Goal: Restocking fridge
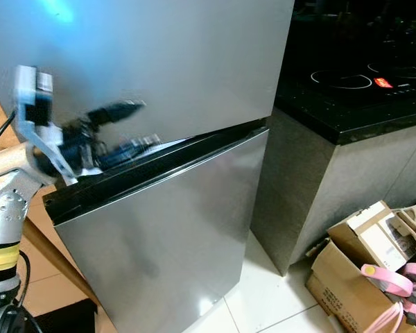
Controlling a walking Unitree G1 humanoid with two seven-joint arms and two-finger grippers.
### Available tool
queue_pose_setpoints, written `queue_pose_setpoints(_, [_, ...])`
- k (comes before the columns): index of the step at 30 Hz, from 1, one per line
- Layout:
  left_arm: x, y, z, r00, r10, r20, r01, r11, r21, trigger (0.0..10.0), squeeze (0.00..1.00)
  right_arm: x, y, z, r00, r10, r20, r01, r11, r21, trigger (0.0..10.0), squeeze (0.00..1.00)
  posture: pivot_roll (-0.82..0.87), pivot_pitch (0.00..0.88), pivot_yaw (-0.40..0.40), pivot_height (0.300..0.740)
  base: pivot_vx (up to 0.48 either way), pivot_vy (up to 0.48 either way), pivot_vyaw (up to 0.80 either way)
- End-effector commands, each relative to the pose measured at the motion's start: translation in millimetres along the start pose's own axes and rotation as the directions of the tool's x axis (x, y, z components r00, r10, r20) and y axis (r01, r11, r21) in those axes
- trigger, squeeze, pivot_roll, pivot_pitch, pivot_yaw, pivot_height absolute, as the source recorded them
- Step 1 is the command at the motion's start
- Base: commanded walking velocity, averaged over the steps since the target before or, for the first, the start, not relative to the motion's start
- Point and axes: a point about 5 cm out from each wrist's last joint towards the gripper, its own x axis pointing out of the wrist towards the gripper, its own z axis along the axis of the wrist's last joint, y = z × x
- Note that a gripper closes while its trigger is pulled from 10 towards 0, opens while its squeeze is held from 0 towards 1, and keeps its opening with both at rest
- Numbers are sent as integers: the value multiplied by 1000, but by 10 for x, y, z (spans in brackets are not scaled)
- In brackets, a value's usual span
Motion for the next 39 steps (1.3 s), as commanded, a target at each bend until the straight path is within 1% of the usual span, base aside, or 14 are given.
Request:
queue_pose_setpoints(1, [-204,12,-21,994,72,86,-65,995,-76,9922,0,-2,2,-17,1000,0,-6,0,1000,1,10000,0,-113,28,28,740,0,0,0])
queue_pose_setpoints(4, [-326,10,-49,988,107,112,-94,989,-114,10000,0,-1,9,-23,1000,2,-6,-2,1000,2,10000,0,-111,31,29,740,0,0,0])
queue_pose_setpoints(8, [-714,32,-192,961,260,92,-242,955,-173,10000,0,-1,24,-47,1000,6,-11,-6,1000,5,10000,0,-103,34,32,740,0,0,0])
queue_pose_setpoints(12, [-1096,170,-369,875,466,-128,-479,873,-95,10000,0,-4,22,-60,1000,8,-20,-9,1000,-3,10000,0,-78,43,25,740,0,0,0])
queue_pose_setpoints(14, [-1096,170,-369,875,466,-128,-479,873,-95,10000,0,-4,22,-60,1000,8,-20,-9,1000,-3,10000,0,-78,43,25,740,0,0,0])
queue_pose_setpoints(18, [-1482,395,-266,684,721,-112,-723,690,30,10000,0,10,45,-29,1000,13,-12,-13,1000,-2,10000,0,-73,50,31,740,0,0,0])
queue_pose_setpoints(20, [-1482,395,-266,684,721,-112,-723,690,30,10000,0,10,45,-29,1000,13,-12,-13,1000,-2,10000,0,-73,50,31,740,0,0,0])
queue_pose_setpoints(23, [-1708,455,-360,548,828,-117,-832,554,24,10000,0,12,55,-33,1000,15,-13,-15,1000,-2,10000,0,-72,49,32,740,0,0,0])
queue_pose_setpoints(28, [-1817,346,-591,544,827,-144,-839,539,-77,10000,0,7,54,-57,1000,14,-18,-14,1000,0,10000,0,-72,49,32,740,0,0,0])
queue_pose_setpoints(29, [-1851,255,-722,566,808,-166,-825,554,-116,3373,0,6,52,-61,1000,13,-18,-13,1000,2,10000,0,-72,49,32,740,0,0,0])
queue_pose_setpoints(32, [-1865,204,-785,579,796,-176,-816,563,-135,3373,0,5,51,-62,1000,12,-18,-12,1000,3,10000,0,-72,49,32,740,0,0,0])
queue_pose_setpoints(33, [-1886,143,-865,587,788,-188,-809,563,-167,0,0,4,49,-63,1000,12,-19,-12,1000,3,10000,0,-76,53,36,740,0,0,0])
queue_pose_setpoints(37, [-1952,64,-1003,563,800,-205,-824,528,-206,0,0,3,45,-63,1000,11,-20,-11,1000,2,10000,0,-73,53,32,740,0,0,0])
queue_pose_setpoints(39, [-2122,31,-1166,465,852,-240,-882,420,-215,0,0,6,49,-56,1000,13,-19,-13,1000,0,10000,0,-74,52,31,740,0,0,0])
